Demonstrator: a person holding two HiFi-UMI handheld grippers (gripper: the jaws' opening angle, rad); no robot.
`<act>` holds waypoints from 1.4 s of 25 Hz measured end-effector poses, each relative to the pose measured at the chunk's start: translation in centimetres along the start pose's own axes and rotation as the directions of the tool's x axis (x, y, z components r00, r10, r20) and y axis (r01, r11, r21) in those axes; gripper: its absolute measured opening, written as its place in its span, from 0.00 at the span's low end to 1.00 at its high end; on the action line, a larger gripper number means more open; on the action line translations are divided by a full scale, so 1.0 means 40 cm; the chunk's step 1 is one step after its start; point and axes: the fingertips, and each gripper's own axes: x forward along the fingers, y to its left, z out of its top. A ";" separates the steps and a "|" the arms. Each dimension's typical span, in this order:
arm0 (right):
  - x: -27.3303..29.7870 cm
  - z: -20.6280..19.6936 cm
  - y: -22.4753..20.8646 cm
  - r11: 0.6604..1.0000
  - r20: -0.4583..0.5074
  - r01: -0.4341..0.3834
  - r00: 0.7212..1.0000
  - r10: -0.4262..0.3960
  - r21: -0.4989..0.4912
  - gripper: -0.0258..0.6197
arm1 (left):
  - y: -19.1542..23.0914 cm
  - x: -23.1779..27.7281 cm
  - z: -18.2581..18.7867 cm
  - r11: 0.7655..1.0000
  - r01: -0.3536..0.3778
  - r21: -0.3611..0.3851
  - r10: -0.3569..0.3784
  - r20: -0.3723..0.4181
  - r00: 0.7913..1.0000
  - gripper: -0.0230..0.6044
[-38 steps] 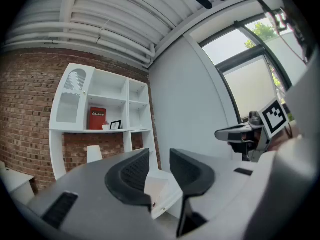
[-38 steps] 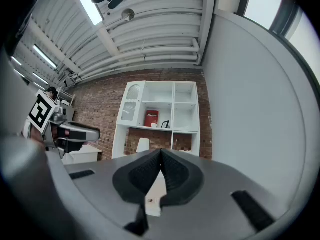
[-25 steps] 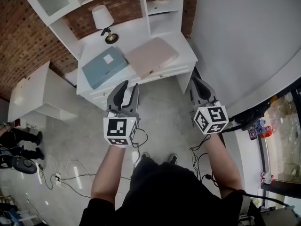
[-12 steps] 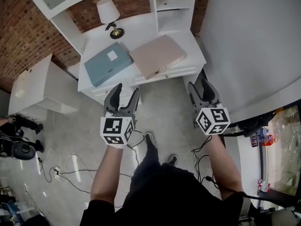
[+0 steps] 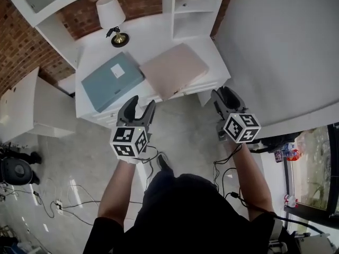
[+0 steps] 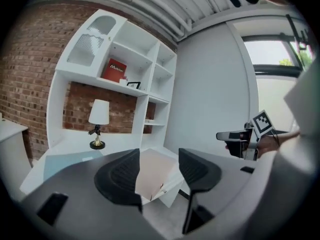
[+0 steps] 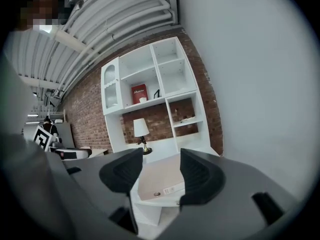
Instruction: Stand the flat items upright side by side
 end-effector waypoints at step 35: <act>0.840 -0.341 -0.400 0.934 -0.655 -0.319 0.673 0.344 0.163 0.55 | 0.265 0.555 -0.399 0.742 -0.355 -0.568 0.051 -0.480 0.876 0.47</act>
